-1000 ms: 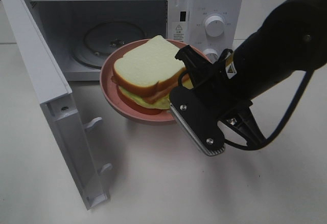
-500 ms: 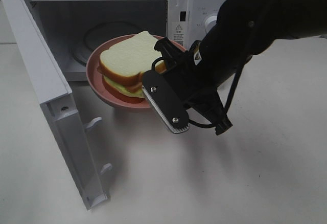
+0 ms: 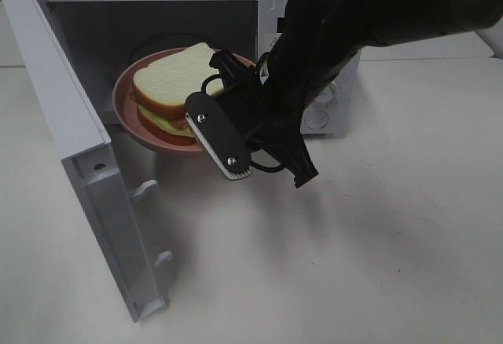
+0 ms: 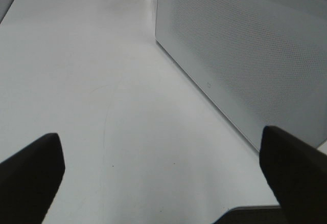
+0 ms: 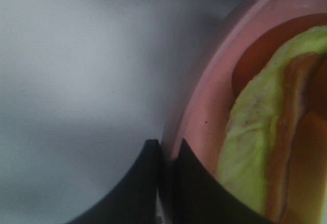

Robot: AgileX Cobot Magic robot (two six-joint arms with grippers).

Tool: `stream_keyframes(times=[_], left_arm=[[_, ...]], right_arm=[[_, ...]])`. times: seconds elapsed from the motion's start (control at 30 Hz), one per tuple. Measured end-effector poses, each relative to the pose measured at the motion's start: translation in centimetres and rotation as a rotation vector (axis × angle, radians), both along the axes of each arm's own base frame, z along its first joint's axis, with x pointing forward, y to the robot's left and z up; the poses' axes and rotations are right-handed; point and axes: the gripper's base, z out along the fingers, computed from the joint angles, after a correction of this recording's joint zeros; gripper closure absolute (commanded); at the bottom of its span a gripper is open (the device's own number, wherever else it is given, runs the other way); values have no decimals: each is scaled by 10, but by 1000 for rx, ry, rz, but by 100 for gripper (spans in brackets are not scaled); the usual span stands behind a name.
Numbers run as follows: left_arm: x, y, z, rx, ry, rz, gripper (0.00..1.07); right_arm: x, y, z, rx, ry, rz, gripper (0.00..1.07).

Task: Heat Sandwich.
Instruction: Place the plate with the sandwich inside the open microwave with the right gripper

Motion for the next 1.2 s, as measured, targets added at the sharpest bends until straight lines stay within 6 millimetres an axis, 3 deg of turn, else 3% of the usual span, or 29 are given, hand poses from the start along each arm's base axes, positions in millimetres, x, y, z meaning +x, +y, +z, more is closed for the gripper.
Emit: stream_keyframes(times=[0.43,1.2], left_arm=[[0,0,0,1,0,0,10],[0,0,0,1,0,0,10]], right_arm=[[28,24,-1,24,26,-58,107],[95,71,-16,118,-7,-300,107]])
